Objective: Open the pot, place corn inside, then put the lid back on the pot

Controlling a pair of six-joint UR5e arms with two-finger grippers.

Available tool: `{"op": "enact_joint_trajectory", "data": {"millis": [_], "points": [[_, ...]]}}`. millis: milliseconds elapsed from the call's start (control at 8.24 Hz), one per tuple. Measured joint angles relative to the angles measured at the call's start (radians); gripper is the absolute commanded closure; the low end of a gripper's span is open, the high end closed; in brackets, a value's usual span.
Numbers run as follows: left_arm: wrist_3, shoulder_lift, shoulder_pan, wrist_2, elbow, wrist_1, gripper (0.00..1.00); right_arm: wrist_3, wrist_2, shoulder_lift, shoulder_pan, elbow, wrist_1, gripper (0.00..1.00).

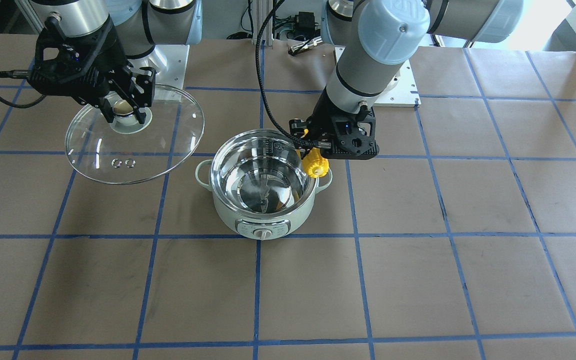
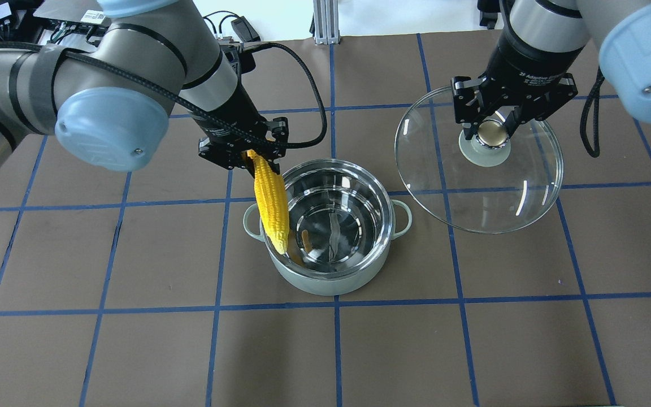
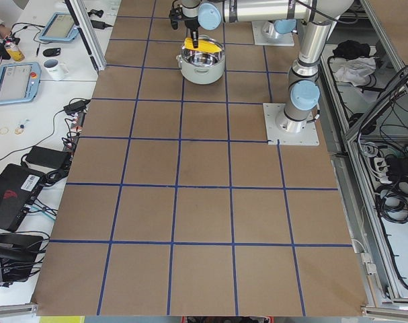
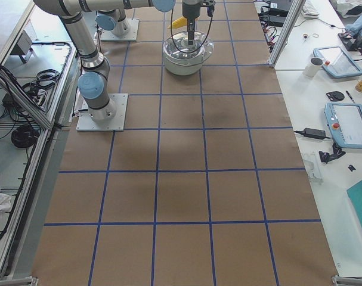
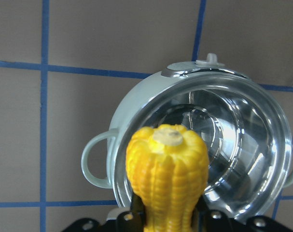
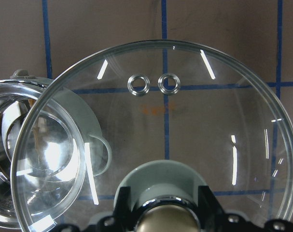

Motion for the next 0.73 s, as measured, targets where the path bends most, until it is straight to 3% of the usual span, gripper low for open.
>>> {"op": "enact_joint_trajectory", "data": {"millis": [729], "points": [[0.101,-0.120,-0.107,-0.036,0.004,0.005,1.00,-0.001,-0.023,-0.005,-0.003,0.001,0.001,0.81]]}}
